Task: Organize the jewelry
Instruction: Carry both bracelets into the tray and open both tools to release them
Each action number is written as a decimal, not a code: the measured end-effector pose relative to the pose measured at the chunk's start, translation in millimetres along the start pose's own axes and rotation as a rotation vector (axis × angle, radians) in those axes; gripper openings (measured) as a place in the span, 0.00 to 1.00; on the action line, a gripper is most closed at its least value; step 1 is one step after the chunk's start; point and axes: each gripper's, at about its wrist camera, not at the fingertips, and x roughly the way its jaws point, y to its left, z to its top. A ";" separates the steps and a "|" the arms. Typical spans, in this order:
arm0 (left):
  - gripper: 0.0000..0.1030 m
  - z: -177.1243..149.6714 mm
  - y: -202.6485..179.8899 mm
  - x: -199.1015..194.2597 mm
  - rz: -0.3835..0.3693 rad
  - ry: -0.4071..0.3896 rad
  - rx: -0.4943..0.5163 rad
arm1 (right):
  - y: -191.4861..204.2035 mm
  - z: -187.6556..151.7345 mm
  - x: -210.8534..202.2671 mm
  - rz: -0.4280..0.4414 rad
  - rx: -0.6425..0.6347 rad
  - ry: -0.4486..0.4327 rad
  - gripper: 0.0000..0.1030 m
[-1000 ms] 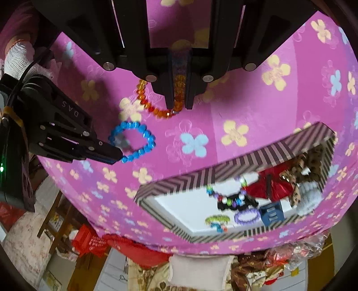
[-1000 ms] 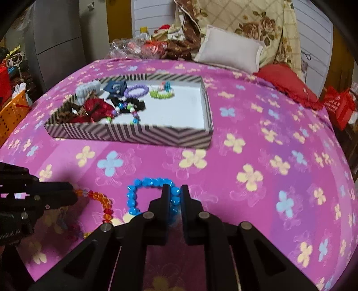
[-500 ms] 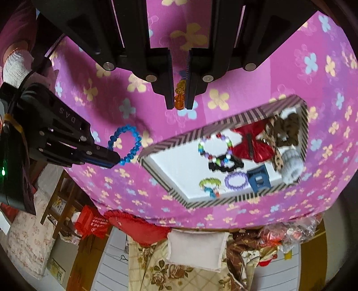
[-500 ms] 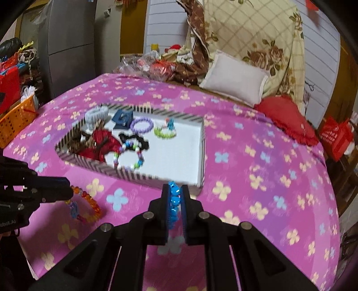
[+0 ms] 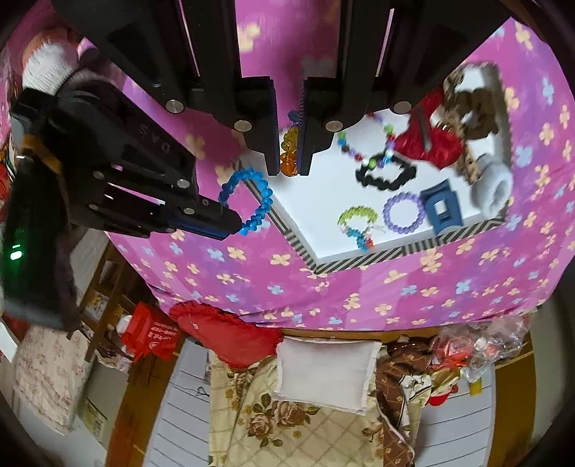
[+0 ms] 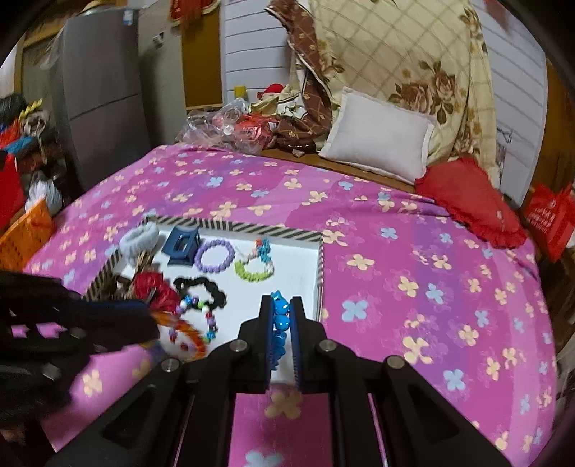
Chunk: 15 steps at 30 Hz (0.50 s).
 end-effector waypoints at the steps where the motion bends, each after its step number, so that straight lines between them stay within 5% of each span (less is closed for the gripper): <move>1: 0.11 2.0 1.8 8.4 0.000 0.009 -0.009 | -3.0 2.9 5.2 0.007 0.009 0.003 0.08; 9: 0.11 -6.4 50.0 88.7 0.144 0.204 -0.132 | -10.9 18.9 56.3 0.035 0.010 0.053 0.08; 15: 0.11 -9.2 61.4 100.9 0.154 0.236 -0.173 | -9.7 26.6 109.7 0.029 0.000 0.118 0.08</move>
